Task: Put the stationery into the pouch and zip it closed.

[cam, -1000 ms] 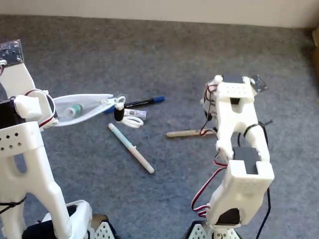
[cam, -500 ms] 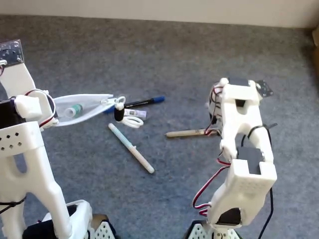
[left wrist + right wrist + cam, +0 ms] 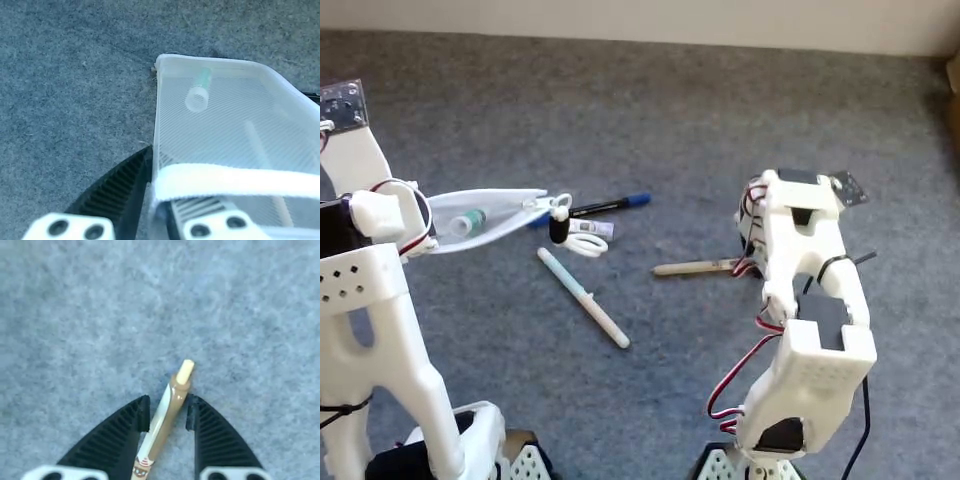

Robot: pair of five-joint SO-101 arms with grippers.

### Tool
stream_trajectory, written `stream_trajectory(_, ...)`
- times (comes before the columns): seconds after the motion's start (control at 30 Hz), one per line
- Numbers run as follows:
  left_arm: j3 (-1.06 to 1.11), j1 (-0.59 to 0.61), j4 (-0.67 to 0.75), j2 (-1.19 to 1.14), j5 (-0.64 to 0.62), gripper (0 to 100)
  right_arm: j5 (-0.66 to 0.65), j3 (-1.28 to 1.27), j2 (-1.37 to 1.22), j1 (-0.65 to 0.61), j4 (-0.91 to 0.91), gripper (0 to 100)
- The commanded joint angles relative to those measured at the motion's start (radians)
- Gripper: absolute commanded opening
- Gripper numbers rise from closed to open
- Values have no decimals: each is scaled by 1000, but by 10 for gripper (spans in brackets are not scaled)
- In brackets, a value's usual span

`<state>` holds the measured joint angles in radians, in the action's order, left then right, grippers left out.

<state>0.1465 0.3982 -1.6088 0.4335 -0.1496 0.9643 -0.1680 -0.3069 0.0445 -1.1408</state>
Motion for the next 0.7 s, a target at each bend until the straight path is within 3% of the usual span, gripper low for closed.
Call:
stream_trajectory(0.0, 8, 4, 18, -15, -8, 6, -3, 7, 13, -25, 10, 47)
stream_trajectory(0.3, 8, 4, 18, -15, -8, 6, -66, 12, 24, -22, -7, 6)
stream_trajectory(0.67, 8, 5, 18, -15, -8, 6, -261, 182, 24, -7, -274, 5)
